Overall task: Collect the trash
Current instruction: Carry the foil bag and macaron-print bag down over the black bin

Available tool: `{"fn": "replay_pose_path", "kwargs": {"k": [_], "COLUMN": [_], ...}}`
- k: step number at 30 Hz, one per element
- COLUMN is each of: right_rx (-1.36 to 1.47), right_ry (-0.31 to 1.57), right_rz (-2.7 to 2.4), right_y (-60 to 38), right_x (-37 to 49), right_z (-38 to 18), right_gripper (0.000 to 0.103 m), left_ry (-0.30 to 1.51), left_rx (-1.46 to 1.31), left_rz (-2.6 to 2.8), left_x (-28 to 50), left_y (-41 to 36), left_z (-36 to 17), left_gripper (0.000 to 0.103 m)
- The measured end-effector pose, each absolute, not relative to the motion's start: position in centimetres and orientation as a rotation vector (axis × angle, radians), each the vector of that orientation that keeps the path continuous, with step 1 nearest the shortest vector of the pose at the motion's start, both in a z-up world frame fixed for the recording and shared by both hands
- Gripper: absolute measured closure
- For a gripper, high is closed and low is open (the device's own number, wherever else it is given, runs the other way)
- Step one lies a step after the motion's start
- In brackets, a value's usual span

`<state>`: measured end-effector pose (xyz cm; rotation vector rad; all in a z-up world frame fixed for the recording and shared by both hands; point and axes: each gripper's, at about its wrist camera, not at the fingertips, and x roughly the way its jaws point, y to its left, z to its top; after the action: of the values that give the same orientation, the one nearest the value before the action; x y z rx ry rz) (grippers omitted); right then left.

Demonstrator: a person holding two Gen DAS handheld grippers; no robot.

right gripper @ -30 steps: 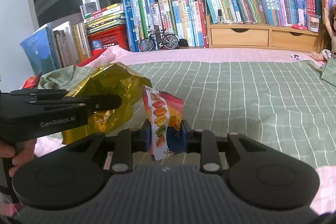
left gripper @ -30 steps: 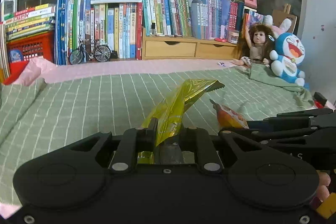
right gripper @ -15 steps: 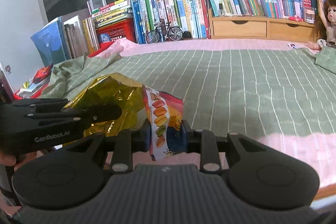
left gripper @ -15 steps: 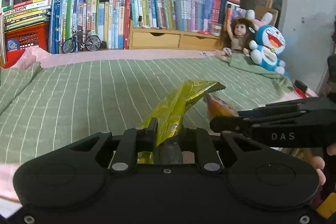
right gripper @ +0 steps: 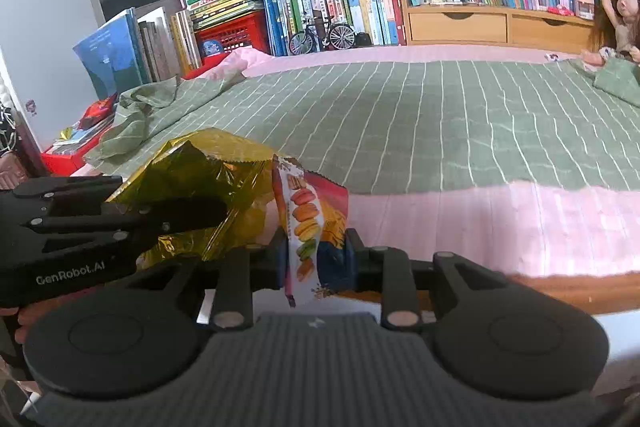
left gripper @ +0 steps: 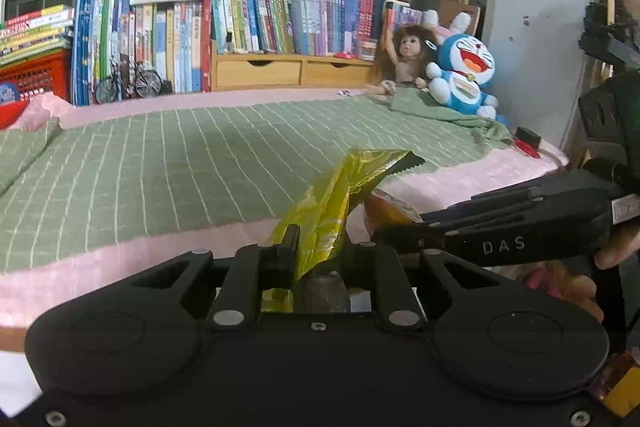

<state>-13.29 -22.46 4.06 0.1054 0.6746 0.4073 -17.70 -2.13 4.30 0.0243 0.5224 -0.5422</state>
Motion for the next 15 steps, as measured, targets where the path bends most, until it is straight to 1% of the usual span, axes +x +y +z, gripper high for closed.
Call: {"fn": "replay_pose_path", "kwargs": {"k": [7,15], "right_rx": [0.117,0.142], "right_ry": [0.720,0.847], "right_rz": [0.418,0.413], "right_y": [-22.8,-23.0], "right_x": [-15.1,-15.8], "right_z": [3.5,0.4], "right_gripper": [0.071,0.071], "left_ry": [0.561,0.691], "left_rx": [0.033,0.011], "left_rz": [-0.565,-0.597], "left_x": [-19.7,-20.3], "left_y": [-2.0,-2.6], "left_z": [3.5,1.0], "left_gripper": [0.087,0.087]}}
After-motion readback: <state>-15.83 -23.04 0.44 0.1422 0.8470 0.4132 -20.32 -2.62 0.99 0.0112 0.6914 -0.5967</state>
